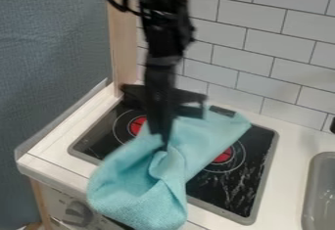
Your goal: Fold the cloth from left to right
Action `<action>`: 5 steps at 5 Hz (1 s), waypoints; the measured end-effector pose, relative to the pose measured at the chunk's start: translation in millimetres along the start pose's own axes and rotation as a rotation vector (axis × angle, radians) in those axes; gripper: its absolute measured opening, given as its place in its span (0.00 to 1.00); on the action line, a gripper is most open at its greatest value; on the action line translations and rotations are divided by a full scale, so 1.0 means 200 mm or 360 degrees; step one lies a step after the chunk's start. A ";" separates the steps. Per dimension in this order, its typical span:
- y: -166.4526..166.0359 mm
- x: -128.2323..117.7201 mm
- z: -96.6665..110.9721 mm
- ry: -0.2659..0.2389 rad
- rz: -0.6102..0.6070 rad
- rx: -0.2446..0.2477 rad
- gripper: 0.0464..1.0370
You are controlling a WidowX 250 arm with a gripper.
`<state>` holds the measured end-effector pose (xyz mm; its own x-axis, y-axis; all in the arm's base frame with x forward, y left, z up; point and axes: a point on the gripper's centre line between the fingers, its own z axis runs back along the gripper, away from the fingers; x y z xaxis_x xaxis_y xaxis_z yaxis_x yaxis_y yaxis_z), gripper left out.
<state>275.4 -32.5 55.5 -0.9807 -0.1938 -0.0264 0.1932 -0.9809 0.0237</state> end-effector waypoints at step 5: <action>0.23 0.03 -0.23 -0.0189 -0.0080 0.0045 0.43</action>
<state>279.8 -79.5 11.0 -0.9862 -0.1390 0.0902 0.1442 -0.9881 0.0533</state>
